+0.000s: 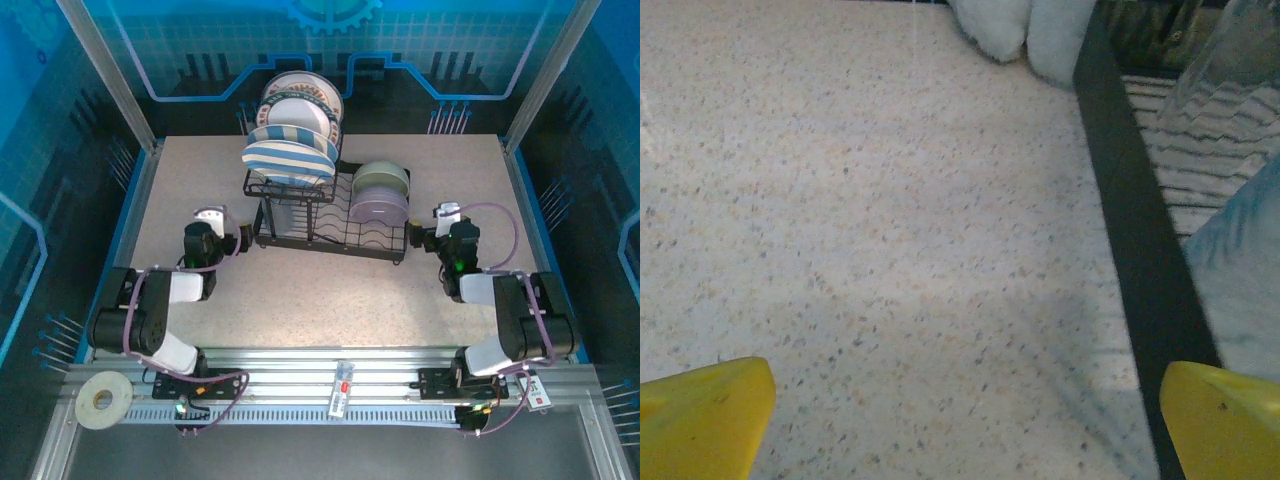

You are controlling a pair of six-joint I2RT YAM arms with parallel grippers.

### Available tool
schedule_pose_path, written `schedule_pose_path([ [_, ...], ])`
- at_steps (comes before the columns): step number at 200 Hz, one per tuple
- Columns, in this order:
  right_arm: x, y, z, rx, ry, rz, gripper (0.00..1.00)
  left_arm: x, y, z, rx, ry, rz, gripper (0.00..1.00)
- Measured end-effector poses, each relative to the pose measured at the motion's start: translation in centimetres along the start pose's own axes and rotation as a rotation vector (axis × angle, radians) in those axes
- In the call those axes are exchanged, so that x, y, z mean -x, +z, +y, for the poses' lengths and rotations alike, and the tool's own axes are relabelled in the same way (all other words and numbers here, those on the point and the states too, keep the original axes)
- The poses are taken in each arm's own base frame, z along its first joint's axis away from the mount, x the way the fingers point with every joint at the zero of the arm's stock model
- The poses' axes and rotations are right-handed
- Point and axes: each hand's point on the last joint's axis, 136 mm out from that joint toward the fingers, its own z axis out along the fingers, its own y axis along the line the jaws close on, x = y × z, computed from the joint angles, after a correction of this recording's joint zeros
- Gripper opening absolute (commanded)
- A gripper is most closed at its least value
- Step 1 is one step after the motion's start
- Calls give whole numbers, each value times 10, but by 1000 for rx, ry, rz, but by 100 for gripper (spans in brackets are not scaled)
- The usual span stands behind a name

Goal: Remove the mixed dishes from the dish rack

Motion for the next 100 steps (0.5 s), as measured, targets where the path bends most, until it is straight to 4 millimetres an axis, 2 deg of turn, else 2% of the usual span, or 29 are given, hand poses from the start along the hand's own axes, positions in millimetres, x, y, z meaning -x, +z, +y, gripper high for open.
schedule_pose_path([
  [28,25,-21,-7,-36,12,-87,100,42,-8,-1,19,-14,-27,99],
  [37,30,-27,-11,-54,26,-107,100,50,-12,0,28,-31,-32,99],
  [65,40,-38,-31,-153,125,-87,100,49,-31,6,75,-120,22,99],
  [100,68,-27,-63,-297,273,15,100,38,-55,13,143,-341,138,99],
])
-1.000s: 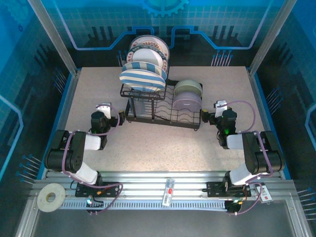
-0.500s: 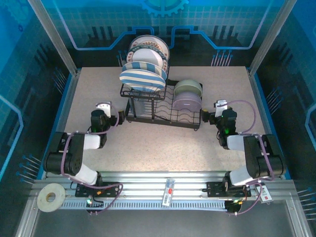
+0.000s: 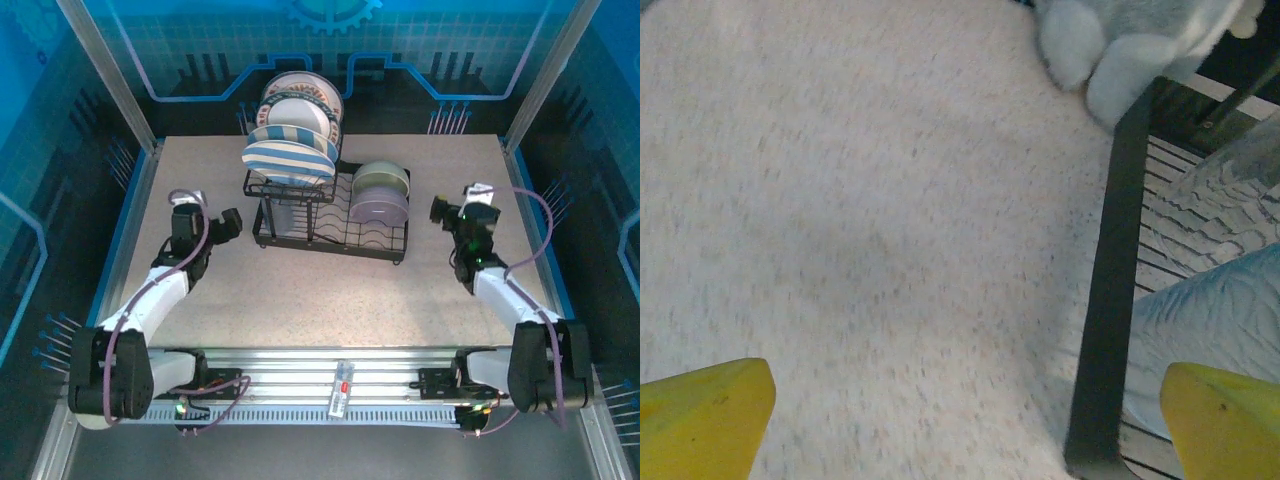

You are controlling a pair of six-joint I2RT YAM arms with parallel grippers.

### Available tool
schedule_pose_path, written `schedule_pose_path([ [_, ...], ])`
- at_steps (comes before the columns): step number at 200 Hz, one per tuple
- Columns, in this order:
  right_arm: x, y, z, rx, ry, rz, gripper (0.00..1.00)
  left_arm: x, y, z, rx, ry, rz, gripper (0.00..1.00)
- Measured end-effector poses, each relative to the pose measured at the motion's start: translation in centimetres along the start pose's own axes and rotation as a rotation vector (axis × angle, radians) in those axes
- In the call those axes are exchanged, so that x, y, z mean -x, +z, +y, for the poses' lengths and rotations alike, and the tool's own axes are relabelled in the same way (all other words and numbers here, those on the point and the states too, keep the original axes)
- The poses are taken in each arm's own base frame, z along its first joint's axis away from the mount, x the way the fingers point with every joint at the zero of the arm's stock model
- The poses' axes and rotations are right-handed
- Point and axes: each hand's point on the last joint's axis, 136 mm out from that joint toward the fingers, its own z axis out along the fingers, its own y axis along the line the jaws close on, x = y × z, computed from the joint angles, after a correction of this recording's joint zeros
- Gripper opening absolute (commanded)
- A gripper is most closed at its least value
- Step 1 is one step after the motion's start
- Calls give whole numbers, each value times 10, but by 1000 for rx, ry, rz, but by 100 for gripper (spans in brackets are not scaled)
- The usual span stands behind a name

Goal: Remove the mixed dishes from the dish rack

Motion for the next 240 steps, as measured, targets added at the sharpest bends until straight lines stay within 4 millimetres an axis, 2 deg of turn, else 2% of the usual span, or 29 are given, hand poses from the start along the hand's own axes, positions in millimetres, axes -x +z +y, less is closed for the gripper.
schedule_pose_path([
  [18,3,10,-11,-58,101,85,100,-7,-6,-2,1,-108,63,99],
  [42,-15,20,-18,-59,192,223,100,-26,-8,-8,-3,-231,194,99],
  [61,-39,18,-10,-29,224,321,98,-41,-4,-18,-11,-277,308,99],
  [77,-51,14,-2,0,244,373,89,-48,1,-28,-17,-295,389,97],
  [102,-66,12,11,63,260,446,83,-50,9,-46,-36,-299,478,87],
  [130,-88,8,23,101,250,538,83,-57,19,-54,-22,-324,552,76],
  [155,-90,6,27,121,252,550,83,-68,28,-51,24,-346,620,70],
  [182,-90,4,29,135,244,557,86,-72,39,-55,41,-344,660,65],
  [240,-80,-4,35,170,217,532,86,-78,53,-59,72,-352,707,44],
])
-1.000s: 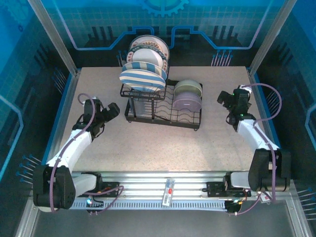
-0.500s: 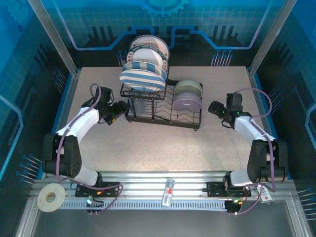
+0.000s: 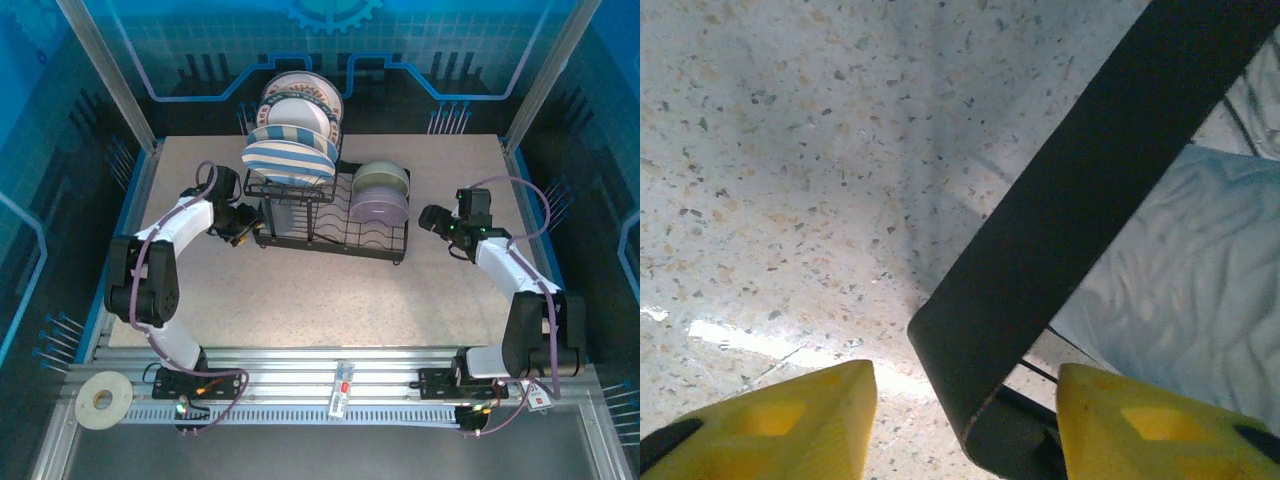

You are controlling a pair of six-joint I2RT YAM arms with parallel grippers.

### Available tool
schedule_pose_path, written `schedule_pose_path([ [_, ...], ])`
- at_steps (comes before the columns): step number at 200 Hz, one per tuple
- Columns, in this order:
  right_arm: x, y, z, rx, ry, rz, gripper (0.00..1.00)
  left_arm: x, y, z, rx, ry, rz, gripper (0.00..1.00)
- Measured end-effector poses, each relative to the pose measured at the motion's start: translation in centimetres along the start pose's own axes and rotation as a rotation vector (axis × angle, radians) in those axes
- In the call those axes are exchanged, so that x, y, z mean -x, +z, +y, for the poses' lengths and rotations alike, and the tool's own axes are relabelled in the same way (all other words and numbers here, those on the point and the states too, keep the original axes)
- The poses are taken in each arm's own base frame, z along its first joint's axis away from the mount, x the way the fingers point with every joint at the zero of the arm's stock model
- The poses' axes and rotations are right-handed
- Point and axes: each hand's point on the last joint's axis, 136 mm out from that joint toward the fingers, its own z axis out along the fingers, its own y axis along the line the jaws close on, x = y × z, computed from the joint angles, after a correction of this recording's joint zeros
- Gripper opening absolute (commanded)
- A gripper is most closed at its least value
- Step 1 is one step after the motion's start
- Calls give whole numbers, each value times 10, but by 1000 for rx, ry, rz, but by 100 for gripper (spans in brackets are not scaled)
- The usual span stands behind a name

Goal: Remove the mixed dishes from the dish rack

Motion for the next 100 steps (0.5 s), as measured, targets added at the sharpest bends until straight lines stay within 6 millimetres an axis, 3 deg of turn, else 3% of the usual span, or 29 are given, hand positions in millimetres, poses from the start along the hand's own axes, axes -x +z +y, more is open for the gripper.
schedule_pose_path([
  [29,2,-5,3,8,-17,-9,86,-4,8,2,29,-12,30,34],
  [73,1,-11,8,20,-50,-16,87,-5,10,-2,42,6,42,11],
  [100,2,-15,11,27,-72,-24,94,-6,8,-1,56,39,38,0],
])
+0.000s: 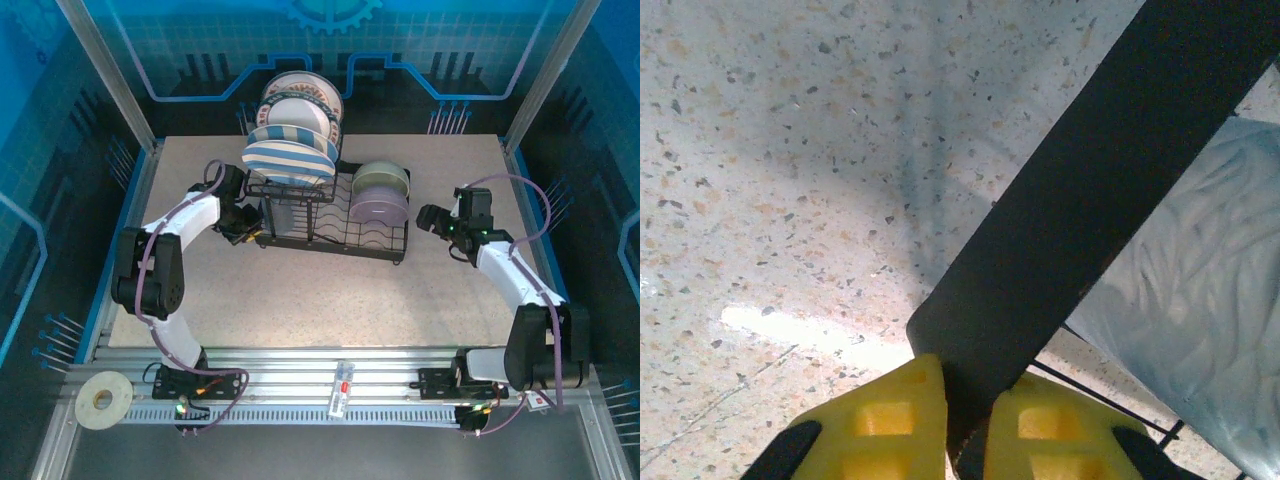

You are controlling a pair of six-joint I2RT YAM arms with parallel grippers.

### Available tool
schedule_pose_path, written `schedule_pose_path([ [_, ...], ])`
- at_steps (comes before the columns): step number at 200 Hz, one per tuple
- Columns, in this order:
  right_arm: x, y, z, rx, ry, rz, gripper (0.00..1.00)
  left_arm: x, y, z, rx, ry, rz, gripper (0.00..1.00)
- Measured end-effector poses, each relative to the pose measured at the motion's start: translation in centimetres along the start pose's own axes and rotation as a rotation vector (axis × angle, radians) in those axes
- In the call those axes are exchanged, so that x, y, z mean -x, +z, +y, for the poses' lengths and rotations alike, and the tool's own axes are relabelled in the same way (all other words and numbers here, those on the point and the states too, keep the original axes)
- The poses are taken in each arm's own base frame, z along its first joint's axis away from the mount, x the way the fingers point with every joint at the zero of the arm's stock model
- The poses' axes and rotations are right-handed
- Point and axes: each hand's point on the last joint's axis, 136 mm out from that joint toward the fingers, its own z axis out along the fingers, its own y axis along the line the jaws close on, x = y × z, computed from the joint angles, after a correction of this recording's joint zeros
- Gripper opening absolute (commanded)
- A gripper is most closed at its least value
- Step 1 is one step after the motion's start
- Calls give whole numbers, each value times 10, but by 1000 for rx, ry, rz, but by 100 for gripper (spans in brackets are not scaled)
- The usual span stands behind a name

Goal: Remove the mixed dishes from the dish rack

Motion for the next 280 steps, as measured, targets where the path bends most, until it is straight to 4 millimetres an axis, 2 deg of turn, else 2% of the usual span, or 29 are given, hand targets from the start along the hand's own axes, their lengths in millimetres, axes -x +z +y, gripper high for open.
schedule_pose_path([
  [24,-1,-2,5,10,-24,-2,95,0,0,0,9,24,5,0],
  [39,-2,-3,8,17,-42,1,100,1,0,1,18,43,8,0],
  [115,-10,-10,26,49,-127,10,100,6,-3,8,35,154,28,0],
  [203,-15,-14,46,78,-204,17,100,38,-19,57,73,144,27,0],
  [248,-15,-16,48,78,-209,15,100,56,-28,88,82,127,20,0],
  [261,-11,-14,50,72,-205,19,100,59,-30,95,85,118,18,0],
  [280,8,0,58,64,-185,11,100,61,-32,99,87,110,17,0],
])
